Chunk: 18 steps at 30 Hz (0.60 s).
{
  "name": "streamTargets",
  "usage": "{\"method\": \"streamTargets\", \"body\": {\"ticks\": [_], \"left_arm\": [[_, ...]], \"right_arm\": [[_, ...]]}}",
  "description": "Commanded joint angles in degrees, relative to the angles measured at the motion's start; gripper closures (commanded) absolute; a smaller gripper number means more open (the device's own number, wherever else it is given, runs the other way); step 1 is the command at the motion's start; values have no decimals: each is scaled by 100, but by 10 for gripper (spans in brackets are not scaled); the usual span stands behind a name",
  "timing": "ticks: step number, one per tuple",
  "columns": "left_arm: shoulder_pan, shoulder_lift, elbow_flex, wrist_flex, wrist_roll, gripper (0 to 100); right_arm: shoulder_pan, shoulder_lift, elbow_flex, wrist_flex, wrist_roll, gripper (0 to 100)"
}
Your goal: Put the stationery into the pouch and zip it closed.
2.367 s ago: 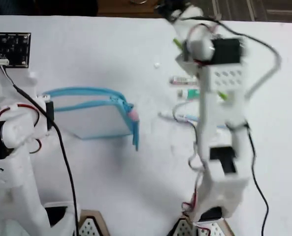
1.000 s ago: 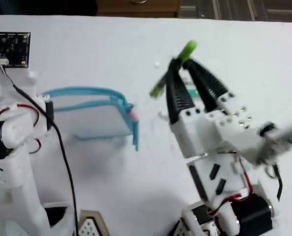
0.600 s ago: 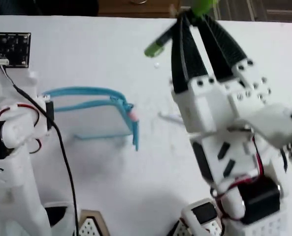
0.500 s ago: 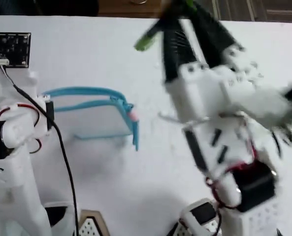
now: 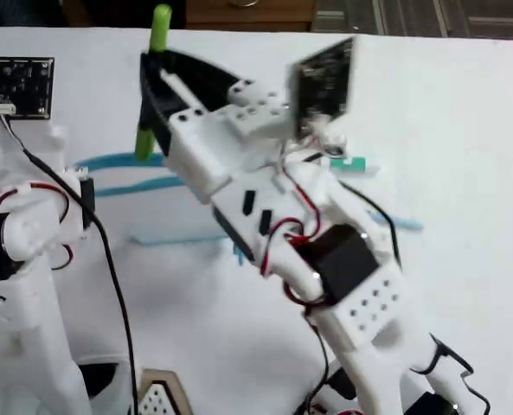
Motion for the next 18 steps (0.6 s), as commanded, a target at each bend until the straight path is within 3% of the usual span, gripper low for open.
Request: {"method": "streamTargets", "body": {"ticks": [1,12,16,18], "left_arm": [[127,426,396,26,-26,977],[127,435,396,26,-26,977],[127,462,396,26,-26,977],[127,462,396,26,-26,977]], "right_arm": [[-40,-75,448,-321,-53,981],[-22,-277,2374,-1789,721,981],[-295,-523,2462,-1279,1178,968],[-453,-716,2444,-901,1275,892]]}}
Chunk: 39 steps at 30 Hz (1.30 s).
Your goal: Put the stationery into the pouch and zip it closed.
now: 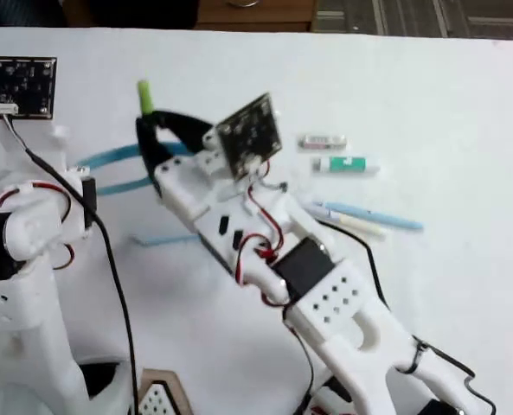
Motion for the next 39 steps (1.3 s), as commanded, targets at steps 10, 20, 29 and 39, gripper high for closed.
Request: {"method": "streamTargets", "body": {"ticks": [10,20,29,39], "left_arm": [[92,470,396,18,-26,977],[92,462,396,18,-26,977],[92,470,396,18,-18,977],[92,470,396,18,-18,977]], "right_arm": [[303,-1147,-1275,2070,220,657],[2818,400,-2558,4945,2084,734],[2958,2677,-2391,5930,4738,805],[2862,5077,-2426,4884,4809,697]]}}
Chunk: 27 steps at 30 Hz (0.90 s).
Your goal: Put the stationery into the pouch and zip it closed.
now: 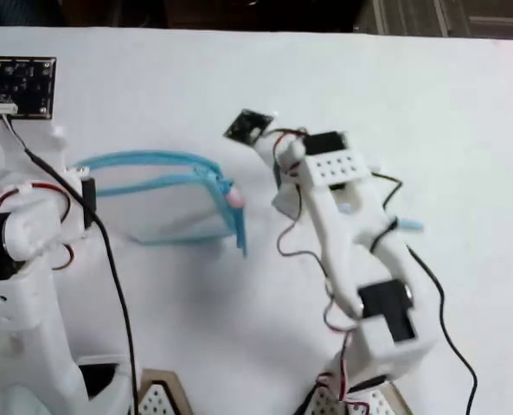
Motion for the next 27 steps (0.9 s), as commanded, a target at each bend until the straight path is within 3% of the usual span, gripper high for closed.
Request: {"method": "streamTargets", "body": {"ticks": [1,10,16,19,27], "left_arm": [[92,470,396,18,-18,977],[92,470,404,18,-18,977],[92,470,413,18,-9,977],[92,470,413,18,-18,977],[92,470,404,18,-26,977]], "right_arm": [[-66,532,-79,-426,53,697],[-101,1508,-88,-1024,677,714],[-31,1596,-237,-998,659,994],[110,1499,-466,-857,651,948],[110,31,-633,-198,-211,981]]}}
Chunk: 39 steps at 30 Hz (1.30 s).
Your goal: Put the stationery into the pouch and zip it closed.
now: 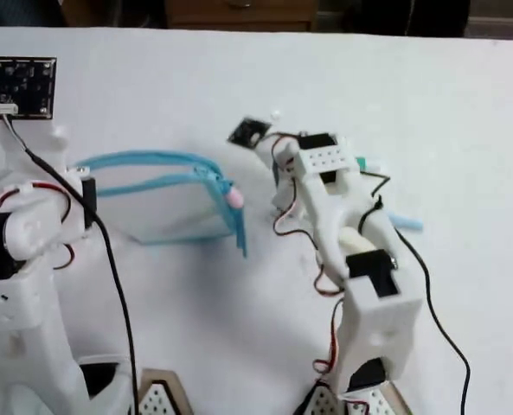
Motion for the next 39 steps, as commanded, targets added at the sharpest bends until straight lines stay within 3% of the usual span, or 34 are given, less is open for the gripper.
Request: {"method": "streamTargets", "body": {"ticks": [1,5,12,16,22,29,33,39], "left_arm": [[92,470,404,18,-26,977],[92,444,404,18,-26,977],[92,435,404,26,-18,977],[92,435,404,44,-26,977],[92,435,396,26,-26,977],[92,435,396,26,-26,977],[92,435,396,26,-26,977],[92,435,396,26,-26,977]], "right_arm": [[-48,-1068,-167,295,-325,981],[-92,-2237,-167,716,-914,981],[-75,-4400,-105,1481,-2884,981],[-154,-5754,695,1552,-3490,981],[-936,-7987,2646,382,-3596,981],[-2000,-9780,4466,-3231,-3727,981],[-1921,-9657,4158,-4382,-4237,982],[-1938,-8426,2198,-4523,-4422,982]]}}
